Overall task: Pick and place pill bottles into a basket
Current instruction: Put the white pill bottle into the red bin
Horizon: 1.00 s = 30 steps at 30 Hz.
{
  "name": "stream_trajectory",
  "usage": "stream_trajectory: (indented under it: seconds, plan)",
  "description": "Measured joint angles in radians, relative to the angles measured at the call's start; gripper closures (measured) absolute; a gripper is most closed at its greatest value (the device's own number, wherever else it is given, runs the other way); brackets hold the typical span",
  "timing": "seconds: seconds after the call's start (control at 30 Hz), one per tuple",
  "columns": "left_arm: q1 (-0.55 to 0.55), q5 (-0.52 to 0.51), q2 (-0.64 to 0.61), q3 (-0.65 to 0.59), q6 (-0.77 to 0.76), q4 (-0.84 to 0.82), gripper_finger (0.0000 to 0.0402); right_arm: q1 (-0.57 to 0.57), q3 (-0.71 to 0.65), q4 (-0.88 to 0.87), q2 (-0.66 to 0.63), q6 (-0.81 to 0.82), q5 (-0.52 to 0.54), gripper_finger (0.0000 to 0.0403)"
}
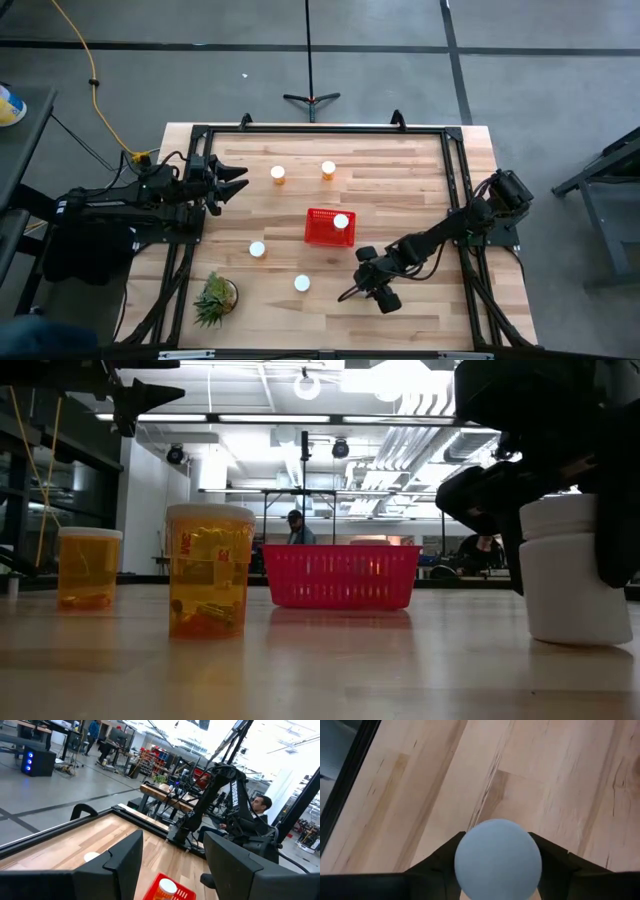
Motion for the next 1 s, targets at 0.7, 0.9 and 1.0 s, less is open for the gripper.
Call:
stream_trajectory:
  seconds: [0.7,0.9,1.0]
  plan:
    - [0.000,0.001,0.000,0.000,0.000,0.000,0.0156,-0.112,0.221,-0.309,-0.010,0.000,0.046,0.0230]
    - [0.000,0.001,0.000,0.000,-0.020,0.000,0.0156,-0.195,0.294,-0.338,-0.010,-0.061,0.060,0.0232]
    - [0.000,0.001,0.000,0.000,-0.021,0.000,0.0156,-0.235,0.319,-0.337,-0.011,-0.075,0.069,0.0228]
